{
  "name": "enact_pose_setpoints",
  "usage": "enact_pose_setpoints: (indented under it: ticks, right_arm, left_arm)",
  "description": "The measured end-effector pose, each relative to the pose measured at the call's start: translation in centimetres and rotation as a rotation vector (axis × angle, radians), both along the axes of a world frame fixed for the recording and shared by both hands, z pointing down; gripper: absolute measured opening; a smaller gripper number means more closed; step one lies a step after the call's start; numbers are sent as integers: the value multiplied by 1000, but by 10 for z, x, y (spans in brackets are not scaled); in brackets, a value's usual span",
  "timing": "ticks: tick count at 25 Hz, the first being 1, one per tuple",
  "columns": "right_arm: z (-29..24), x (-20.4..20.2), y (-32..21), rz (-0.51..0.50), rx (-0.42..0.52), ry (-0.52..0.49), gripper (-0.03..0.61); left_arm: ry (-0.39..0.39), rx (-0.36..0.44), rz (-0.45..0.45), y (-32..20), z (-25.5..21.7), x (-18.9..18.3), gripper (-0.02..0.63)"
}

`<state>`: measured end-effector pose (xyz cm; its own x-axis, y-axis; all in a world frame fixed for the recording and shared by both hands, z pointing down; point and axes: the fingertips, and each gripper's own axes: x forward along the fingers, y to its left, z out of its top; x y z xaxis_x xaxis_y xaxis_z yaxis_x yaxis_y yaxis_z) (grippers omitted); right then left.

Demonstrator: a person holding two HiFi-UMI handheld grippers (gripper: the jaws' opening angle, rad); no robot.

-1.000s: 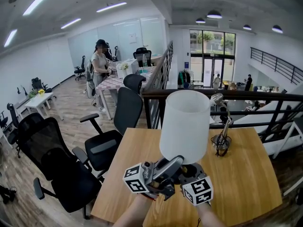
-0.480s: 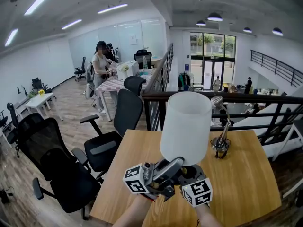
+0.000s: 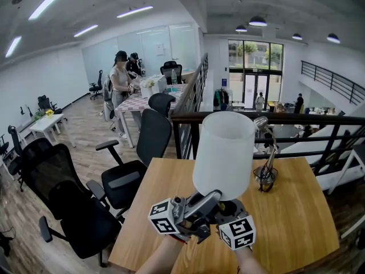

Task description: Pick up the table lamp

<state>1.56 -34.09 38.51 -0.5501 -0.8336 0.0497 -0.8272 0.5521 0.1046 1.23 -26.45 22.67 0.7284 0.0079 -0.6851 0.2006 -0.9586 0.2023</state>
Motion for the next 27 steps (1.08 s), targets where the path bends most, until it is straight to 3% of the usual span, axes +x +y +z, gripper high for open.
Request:
enact_pose_setpoints:
  ticks: [27]
  right_arm:
    - [2, -3, -4, -11, 1, -2, 107]
  left_arm:
    - [-12, -6, -7, -5, 2, -1, 35]
